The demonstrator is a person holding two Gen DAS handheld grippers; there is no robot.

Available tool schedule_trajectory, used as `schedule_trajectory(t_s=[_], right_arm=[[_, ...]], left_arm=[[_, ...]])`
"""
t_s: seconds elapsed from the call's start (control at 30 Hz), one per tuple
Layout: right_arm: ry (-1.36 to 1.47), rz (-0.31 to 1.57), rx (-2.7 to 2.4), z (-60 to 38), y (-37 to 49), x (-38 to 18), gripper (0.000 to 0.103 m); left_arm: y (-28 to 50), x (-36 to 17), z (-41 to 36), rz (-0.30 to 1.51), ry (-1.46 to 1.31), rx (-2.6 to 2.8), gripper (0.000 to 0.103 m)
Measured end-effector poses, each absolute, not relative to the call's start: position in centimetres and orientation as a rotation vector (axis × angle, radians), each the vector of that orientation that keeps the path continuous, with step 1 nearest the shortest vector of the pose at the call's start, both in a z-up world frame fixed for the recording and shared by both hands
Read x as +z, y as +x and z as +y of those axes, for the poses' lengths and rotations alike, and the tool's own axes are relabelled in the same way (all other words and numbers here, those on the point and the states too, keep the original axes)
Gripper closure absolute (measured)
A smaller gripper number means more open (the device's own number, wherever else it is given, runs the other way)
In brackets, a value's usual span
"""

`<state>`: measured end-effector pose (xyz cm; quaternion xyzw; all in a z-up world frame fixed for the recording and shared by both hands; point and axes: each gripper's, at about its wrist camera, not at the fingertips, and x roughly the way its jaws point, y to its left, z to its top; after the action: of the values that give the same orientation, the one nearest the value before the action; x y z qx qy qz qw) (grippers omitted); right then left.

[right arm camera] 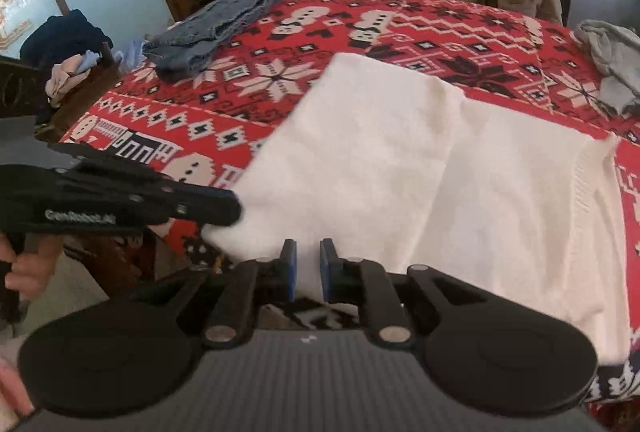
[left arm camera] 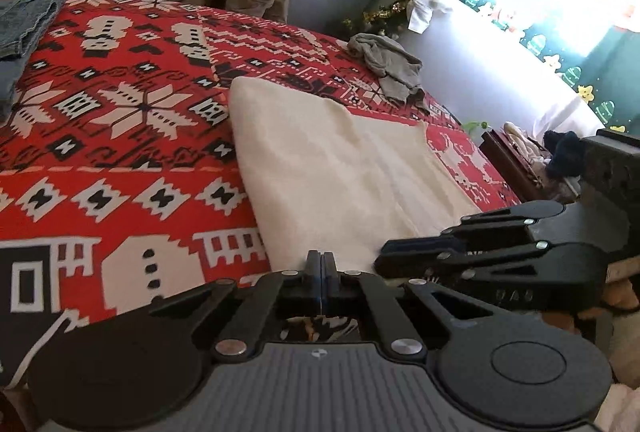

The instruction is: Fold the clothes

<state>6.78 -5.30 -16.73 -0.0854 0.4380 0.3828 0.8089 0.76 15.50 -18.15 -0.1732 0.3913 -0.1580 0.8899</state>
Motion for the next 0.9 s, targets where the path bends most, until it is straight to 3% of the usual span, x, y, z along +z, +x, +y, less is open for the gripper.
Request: schedule_trajectory(t_s=[0.17, 0.37, 0.43, 0.9], right_arm=[[-0.128, 0.908, 0.836, -5.1, 7.4, -15.3, 0.088], [-0.177, 0.855, 0.912, 0.1, 8.4, -15.0, 0.092], [-0.195, 0.892, 0.906, 1.6, 8.8, -15.9, 0.098], [-0.219, 0.866, 0.919, 1.8, 10.0, -15.0, 0.097]], left_arm=[[0.4, -17.2, 16.2, 0.793, -0.402, -0.299, 0.100], [2.0, -17.8, 16.3, 0.812, -0.409, -0.279, 0.101], [1.9, -18.3, 16.0, 0.818, -0.388, -0.268, 0.102], [2.1, -17.5, 17.2, 0.808, -0.474, -0.264, 0.102]])
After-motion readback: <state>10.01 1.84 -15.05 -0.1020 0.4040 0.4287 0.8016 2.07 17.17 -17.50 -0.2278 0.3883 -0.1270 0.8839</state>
